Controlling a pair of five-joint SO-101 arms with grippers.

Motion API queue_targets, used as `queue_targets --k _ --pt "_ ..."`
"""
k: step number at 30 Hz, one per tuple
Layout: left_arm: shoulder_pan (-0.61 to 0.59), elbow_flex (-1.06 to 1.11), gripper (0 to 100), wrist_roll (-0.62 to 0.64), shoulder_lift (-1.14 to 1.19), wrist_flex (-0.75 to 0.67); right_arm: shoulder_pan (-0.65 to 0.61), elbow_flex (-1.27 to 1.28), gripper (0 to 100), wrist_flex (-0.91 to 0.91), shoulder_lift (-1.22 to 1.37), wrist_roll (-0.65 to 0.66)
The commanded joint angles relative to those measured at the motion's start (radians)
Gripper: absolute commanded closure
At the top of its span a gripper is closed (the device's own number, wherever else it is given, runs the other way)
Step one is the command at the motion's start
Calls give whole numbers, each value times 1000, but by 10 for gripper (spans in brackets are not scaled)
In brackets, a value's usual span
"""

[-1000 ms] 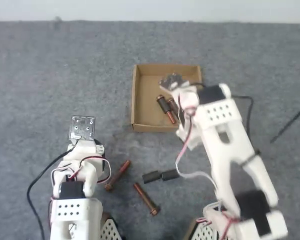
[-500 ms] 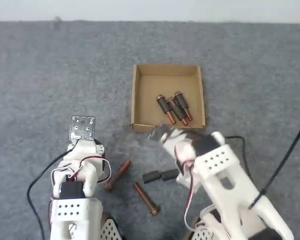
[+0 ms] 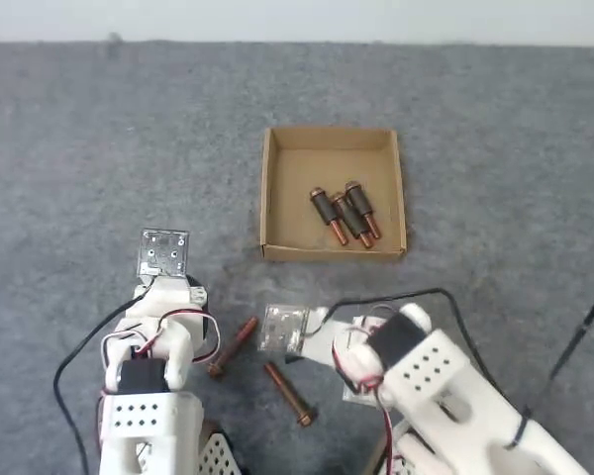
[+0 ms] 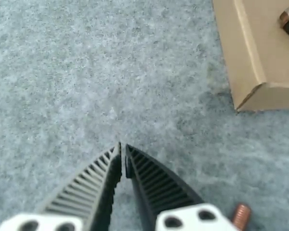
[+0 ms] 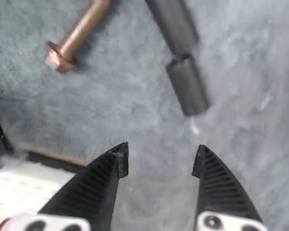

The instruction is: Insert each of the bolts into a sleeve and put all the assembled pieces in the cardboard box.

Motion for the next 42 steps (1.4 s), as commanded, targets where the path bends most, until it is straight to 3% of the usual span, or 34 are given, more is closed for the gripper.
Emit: queue_targets --k 1,7,18,26,36,42 --pt "-3 -15 985 -8 -23 -32 -61 48 792 -96 -59 72" --pt "-3 -15 985 -9 -23 -32 -65 141 791 -263 -67 176" --pt "2 -12 985 -11 -23 -32 31 121 794 -275 -68 373" --pt "2 -10 985 -11 -23 -32 28 124 890 -278 -68 310" --pt "3 -10 985 -11 -23 -29 28 127 840 -292 -70 307" --pt "3 -10 985 -11 -23 -31 31 221 841 -456 -68 307"
